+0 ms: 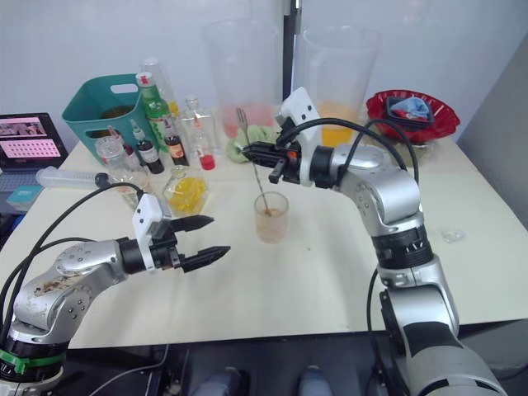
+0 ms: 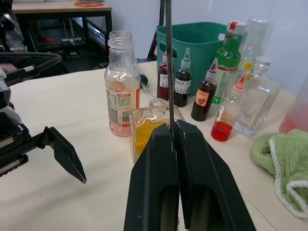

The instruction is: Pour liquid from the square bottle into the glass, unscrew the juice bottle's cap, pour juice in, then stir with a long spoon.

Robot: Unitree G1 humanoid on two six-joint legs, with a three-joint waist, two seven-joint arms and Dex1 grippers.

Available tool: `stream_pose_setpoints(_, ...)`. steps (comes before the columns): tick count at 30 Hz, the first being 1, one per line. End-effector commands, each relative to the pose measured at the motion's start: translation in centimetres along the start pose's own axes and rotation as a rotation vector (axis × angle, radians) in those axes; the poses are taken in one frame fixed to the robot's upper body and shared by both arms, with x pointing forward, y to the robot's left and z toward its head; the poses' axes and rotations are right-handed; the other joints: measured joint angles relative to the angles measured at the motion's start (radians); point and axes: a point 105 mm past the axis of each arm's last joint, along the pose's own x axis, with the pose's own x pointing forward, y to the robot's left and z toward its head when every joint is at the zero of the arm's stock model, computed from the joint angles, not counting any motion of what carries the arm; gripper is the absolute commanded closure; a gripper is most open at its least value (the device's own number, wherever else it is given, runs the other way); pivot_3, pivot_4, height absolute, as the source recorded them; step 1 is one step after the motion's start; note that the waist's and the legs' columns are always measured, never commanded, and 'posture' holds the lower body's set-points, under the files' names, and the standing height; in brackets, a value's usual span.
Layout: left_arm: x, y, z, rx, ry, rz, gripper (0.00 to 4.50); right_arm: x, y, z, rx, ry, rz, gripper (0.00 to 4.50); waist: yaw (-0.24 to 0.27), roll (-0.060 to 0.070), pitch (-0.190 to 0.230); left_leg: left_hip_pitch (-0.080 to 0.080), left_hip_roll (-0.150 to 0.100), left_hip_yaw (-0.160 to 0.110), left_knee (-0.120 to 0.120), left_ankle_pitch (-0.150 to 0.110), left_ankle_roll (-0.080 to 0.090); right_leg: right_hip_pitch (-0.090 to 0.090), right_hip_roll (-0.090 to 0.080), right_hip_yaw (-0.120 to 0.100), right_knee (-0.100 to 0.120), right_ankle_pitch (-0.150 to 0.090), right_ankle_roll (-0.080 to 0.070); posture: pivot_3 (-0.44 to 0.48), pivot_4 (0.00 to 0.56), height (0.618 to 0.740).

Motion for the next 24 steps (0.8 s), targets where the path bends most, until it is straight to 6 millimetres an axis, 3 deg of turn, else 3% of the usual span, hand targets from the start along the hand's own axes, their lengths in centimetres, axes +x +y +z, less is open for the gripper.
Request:
stream_pose_setpoints(1,0.2,0.0,1.0,0.044,-0.032,-0.015,0.02,-1.0,0.0,1.9,-0.043,-0.039,-0.004,4.50,0.001,0.000,0.000,0.000,0.000,0.000,0.000,0.000,0.000,0.000,0.000,0.000,0.000,0.000,0.000,0.000,0.150,0.740)
stream_pose_setpoints(16,0.4,-0.1,0.7,0.056,-0.022,-0.028,0.02,-1.3,-0.7,1.5,-0.173,0.019,-0.027,4.50,0.000,0.000,0.000,0.000,0.000,0.000,0.000,0.000,0.000,0.000,0.000,0.000,0.000,0.000,0.000,0.000,0.150,0.740)
stream_pose_setpoints(20,0.4,-0.2,0.6,0.060,-0.016,-0.033,0.02,-1.9,0.0,0.7,-0.136,0.085,0.017,4.50,0.000,0.000,0.000,0.000,0.000,0.000,0.000,0.000,0.000,0.000,0.000,0.000,0.000,0.000,0.000,0.000,0.150,0.740)
stream_pose_setpoints(24,0.5,-0.2,0.5,0.063,-0.011,-0.042,0.02,-2.4,1.2,1.2,-0.122,0.097,0.076,4.50,0.001,0.000,0.000,0.000,0.000,0.000,0.000,0.000,0.000,0.000,0.000,0.000,0.000,0.000,0.000,0.000,0.150,0.740)
